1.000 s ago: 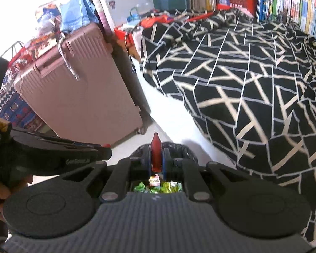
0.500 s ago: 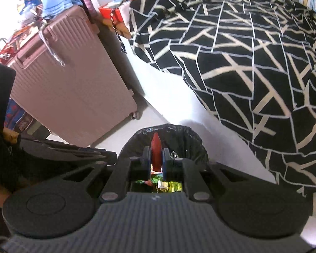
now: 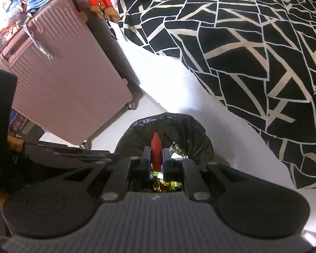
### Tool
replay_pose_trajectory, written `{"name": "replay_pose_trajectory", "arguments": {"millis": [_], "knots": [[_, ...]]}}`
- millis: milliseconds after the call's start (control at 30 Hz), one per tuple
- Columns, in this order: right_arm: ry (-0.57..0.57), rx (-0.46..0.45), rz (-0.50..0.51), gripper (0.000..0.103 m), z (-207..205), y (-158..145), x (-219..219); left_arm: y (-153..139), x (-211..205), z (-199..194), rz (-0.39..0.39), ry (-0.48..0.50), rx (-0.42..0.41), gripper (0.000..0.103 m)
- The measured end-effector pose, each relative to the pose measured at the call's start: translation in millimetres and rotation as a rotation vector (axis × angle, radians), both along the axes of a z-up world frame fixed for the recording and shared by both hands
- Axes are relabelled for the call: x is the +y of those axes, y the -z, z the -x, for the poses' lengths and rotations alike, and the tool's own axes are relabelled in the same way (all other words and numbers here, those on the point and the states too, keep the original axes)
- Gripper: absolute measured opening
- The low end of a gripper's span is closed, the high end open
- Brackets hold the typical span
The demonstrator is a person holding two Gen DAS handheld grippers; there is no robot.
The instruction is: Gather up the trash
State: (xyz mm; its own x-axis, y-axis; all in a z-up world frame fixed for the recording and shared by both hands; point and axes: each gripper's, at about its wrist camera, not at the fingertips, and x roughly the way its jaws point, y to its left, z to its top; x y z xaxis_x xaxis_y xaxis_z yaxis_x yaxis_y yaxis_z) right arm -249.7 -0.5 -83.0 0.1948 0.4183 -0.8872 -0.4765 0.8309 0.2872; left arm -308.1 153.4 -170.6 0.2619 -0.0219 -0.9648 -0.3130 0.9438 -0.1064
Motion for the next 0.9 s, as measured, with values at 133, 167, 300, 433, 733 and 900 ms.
{"name": "replay_pose_trajectory", "arguments": {"millis": [133,167,300,433,733,900], "knots": [[0.006,0.009,0.005,0.015,-2.0,4.3,2.9,2.2,5.8,-1.8,0.012,-0.009,-0.006,0.015],[0.007,0.010,0.005,0.018,-2.7,5.1,2.2,2.0,8.0,-2.2,0.013,-0.011,-0.009,0.015],[0.019,0.014,0.001,0.020,-3.9,6.9,1.4,1.8,14.6,-3.0,0.015,-0.022,-0.016,0.028],[0.034,0.018,0.000,0.038,-4.5,8.3,-1.0,1.5,18.1,-2.0,0.000,-0.016,-0.028,0.047],[0.061,0.026,0.007,0.051,-2.6,12.2,-4.8,2.1,22.7,7.7,-0.034,-0.028,-0.022,0.079],[0.077,0.029,0.010,0.057,-0.3,13.9,-8.1,4.8,26.5,11.8,-0.013,-0.040,-0.013,0.081]]}}
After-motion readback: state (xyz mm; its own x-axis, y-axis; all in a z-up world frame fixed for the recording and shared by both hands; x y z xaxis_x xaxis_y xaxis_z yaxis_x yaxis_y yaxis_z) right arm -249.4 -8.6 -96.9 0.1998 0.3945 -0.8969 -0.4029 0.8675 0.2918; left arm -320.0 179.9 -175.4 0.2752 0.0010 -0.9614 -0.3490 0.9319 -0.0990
